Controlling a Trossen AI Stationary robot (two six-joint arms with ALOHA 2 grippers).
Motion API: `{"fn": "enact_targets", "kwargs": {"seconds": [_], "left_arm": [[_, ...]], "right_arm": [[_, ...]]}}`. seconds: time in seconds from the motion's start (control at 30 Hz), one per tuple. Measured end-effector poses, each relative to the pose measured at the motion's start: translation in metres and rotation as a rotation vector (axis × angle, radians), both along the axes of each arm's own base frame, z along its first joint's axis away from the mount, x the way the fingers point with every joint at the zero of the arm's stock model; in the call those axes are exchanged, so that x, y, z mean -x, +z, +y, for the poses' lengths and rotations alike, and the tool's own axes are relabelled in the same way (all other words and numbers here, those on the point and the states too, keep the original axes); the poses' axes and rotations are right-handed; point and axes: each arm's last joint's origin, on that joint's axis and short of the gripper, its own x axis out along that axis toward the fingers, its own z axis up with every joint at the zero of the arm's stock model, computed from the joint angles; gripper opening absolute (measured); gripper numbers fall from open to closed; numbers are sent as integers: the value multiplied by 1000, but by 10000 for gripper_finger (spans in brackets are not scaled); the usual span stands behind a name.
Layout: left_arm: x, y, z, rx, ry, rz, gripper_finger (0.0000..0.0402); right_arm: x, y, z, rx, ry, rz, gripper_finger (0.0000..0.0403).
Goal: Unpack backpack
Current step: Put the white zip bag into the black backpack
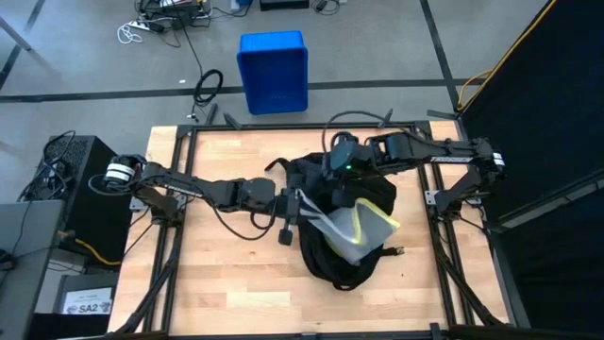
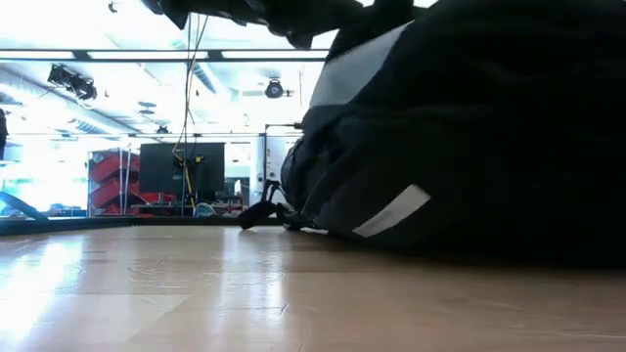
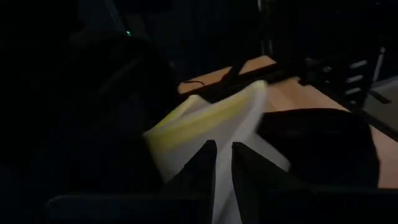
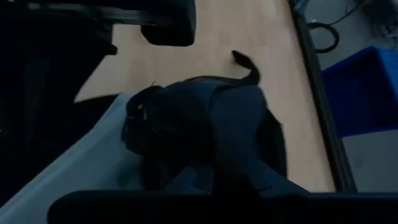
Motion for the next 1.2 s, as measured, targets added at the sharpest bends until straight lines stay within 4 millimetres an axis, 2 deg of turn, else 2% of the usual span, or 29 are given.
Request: {"fn": "enact_targets", "kwargs": {"seconds": [0.27, 0.53, 0.73, 0.9, 1.1, 1.2], "left_arm": [[-3, -14, 7, -19, 89, 88, 23], [17, 8, 2, -57, 218, 61, 23], [33, -30, 12, 39, 281, 47, 23], [43, -48, 18, 89, 367, 7, 23], [44, -50, 14, 79, 371, 7, 23], [49, -44, 11, 75, 358, 1, 23]], "right_arm": [[-4, 2, 6, -23, 33, -27, 0], [1, 3, 4, -26, 31, -14, 0], [1, 3, 5, -23, 36, -12, 0], [1, 3, 4, -22, 35, -11, 0], [1, 3, 1, -24, 28, -11, 0], [1, 3, 0, -24, 25, -10, 0]]}}
